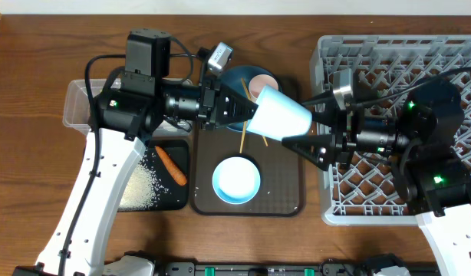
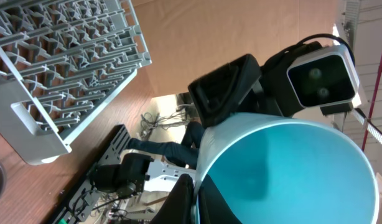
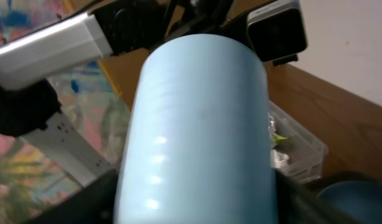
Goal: Sort waste into correct bins and load items into the dishwasher rack
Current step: 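Grasp the blue cup with the right gripper and release the left, then carry the blue cup right and place it upside down in the rack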
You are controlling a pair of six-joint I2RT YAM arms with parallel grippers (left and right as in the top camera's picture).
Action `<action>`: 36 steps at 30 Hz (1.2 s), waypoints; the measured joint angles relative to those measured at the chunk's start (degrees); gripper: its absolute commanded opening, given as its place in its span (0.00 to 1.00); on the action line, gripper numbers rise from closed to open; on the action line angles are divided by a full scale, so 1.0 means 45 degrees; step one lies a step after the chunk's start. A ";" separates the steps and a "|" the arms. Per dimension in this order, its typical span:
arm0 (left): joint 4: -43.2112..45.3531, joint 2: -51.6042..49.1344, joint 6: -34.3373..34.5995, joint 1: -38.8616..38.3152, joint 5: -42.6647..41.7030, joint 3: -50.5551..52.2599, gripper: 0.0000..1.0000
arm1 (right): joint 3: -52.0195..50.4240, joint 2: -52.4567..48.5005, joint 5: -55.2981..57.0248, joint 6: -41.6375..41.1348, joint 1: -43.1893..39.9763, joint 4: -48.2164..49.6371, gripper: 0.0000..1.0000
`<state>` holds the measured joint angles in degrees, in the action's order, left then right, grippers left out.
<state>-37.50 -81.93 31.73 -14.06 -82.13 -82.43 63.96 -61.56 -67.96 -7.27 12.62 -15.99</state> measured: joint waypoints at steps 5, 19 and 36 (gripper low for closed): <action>0.0005 0.0000 -0.0005 0.0005 0.0005 0.0000 0.07 | 0.0000 0.0000 0.0092 -0.0083 0.0000 -0.0010 0.50; -0.0029 0.0000 -0.0554 -0.0010 0.0403 -0.0005 0.41 | 0.0000 0.0000 0.1122 -0.0073 0.0000 -0.0447 0.49; -0.1987 0.0000 -0.1064 -0.0010 0.6339 -0.0005 0.43 | 0.0000 0.0000 0.2846 -0.0981 -0.1783 -0.1583 0.48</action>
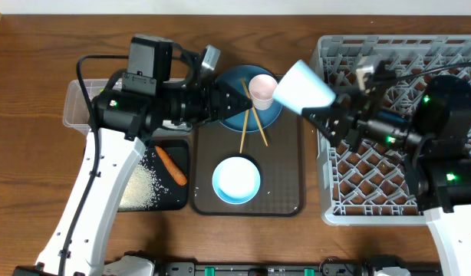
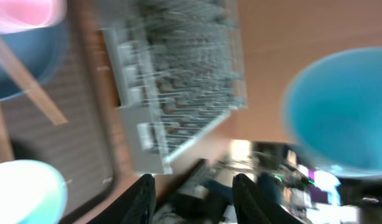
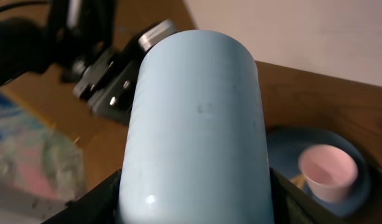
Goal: Sort waste into correct bins and load items into the dishwasher rack
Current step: 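Carry the blue cup right and place it upside down in the rack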
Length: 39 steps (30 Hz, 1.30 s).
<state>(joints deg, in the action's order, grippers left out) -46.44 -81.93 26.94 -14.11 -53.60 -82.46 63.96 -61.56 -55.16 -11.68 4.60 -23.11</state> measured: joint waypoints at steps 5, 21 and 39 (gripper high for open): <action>-0.1030 0.0000 -0.0369 0.0000 0.2521 0.0005 0.62 | 0.0005 0.0000 0.1141 -0.0607 -0.0709 -0.0879 0.47; -0.1355 0.0000 -0.0525 0.0000 0.5489 0.0005 0.93 | 0.0738 -0.0578 0.7582 0.0136 -0.0899 -0.5343 0.48; -0.1355 0.0000 -0.0525 0.0000 0.5634 0.0000 1.00 | 0.8850 -0.6805 1.0681 0.0884 -0.0899 -1.0049 0.45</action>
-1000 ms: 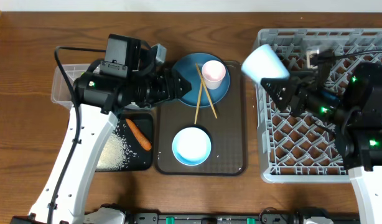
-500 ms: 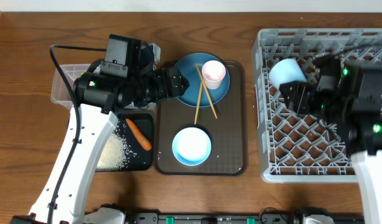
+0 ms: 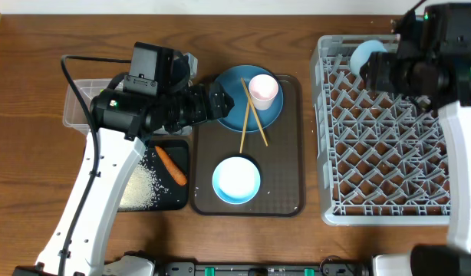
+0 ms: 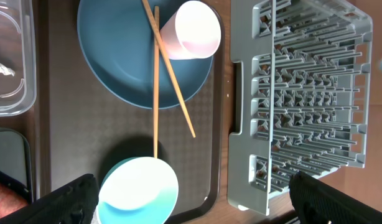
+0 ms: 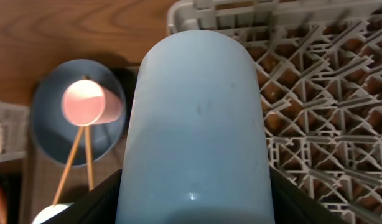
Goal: Sort waste into correct bins and load items into the dishwasher rack
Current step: 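Carry the blue cup right and place it upside down in the rack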
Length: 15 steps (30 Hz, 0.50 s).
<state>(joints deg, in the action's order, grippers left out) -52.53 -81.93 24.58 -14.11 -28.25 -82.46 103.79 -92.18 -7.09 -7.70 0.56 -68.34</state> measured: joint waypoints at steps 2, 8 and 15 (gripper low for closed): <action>0.0000 0.0000 0.0000 0.0000 0.0000 0.0005 1.00 | 0.0238 -0.0500 0.0287 0.0063 -0.0019 -0.0112 0.45; 0.0000 0.0000 0.0000 0.0000 0.0000 0.0005 1.00 | 0.0296 -0.1739 0.0918 0.0214 -0.0219 -0.0529 0.45; 0.0000 0.0000 0.0000 0.0000 0.0000 0.0005 0.99 | 0.0296 -0.2560 0.1491 0.0427 -0.0457 -0.0597 0.44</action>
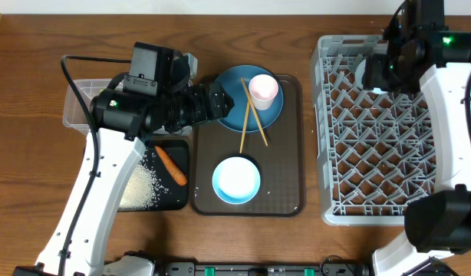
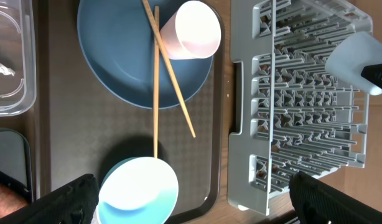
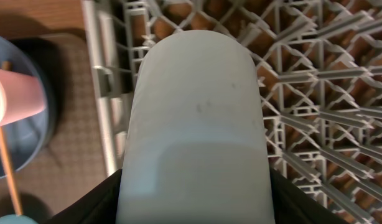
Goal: Sort waste into correct bins and load items into the dishwasher rack
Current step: 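Carry the blue cup right and place it upside down in the rack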
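My right gripper point(image 3: 194, 208) is shut on a pale blue cup point(image 3: 197, 118), which lies on its side over the back-left cells of the grey dishwasher rack point(image 1: 396, 153). The left wrist view shows that cup point(image 2: 358, 55) just above the rack. My left gripper point(image 2: 190, 196) stands open and holds nothing, above the brown tray point(image 1: 285, 192). On the tray are a dark blue plate point(image 1: 234, 106) bearing a pink cup point(image 1: 263, 87) and two chopsticks point(image 1: 252, 119), and in front of it a light blue bowl point(image 1: 236, 179).
A black tray point(image 1: 147, 192) with scattered rice and a carrot point(image 1: 172, 166) lies left of the brown tray. A clear plastic container point(image 1: 80, 103) stands behind it, partly under my left arm. The rack fills the right side of the table.
My right gripper has brought the pale blue cup from over the rack's back-left rim to over the rack's cells, closer to them. The left arm has not moved.
The pale blue cup was between both grippers above the tray. Then my left gripper was off it and drawn back, with the right holding the cup near the rack's left edge. Then the cup was over the rack's back-left corner, now over its cells.
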You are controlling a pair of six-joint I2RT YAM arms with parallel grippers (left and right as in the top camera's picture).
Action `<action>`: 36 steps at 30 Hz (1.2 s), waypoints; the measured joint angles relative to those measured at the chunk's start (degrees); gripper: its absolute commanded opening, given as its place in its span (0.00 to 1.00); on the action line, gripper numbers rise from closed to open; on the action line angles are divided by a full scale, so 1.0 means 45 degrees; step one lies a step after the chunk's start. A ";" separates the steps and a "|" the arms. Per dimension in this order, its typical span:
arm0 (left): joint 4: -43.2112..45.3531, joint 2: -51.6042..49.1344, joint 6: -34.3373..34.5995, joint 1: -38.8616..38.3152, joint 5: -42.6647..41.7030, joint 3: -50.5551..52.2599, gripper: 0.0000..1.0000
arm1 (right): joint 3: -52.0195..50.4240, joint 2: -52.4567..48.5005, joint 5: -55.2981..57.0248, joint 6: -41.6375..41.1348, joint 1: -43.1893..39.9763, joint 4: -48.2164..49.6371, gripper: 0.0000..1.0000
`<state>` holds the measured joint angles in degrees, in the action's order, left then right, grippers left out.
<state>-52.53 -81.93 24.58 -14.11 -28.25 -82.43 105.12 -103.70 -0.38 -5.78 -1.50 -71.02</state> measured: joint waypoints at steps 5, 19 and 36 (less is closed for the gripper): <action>0.0000 0.0000 0.0000 0.0000 0.0000 0.0000 0.99 | 0.0024 -0.0393 0.0141 0.0194 -0.0136 -0.0272 0.42; 0.0000 0.0000 0.0000 0.0000 0.0000 0.0000 0.99 | 0.0024 -0.1773 0.0141 0.0325 -0.0136 -0.1379 0.40; 0.0000 0.0000 0.0000 0.0000 0.0000 0.0000 0.99 | 0.0024 -0.2608 0.0146 0.0442 -0.0136 -0.1651 0.80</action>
<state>-52.53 -81.93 24.58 -14.11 -28.25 -82.43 105.23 -115.44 0.27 -3.79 -2.11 -78.46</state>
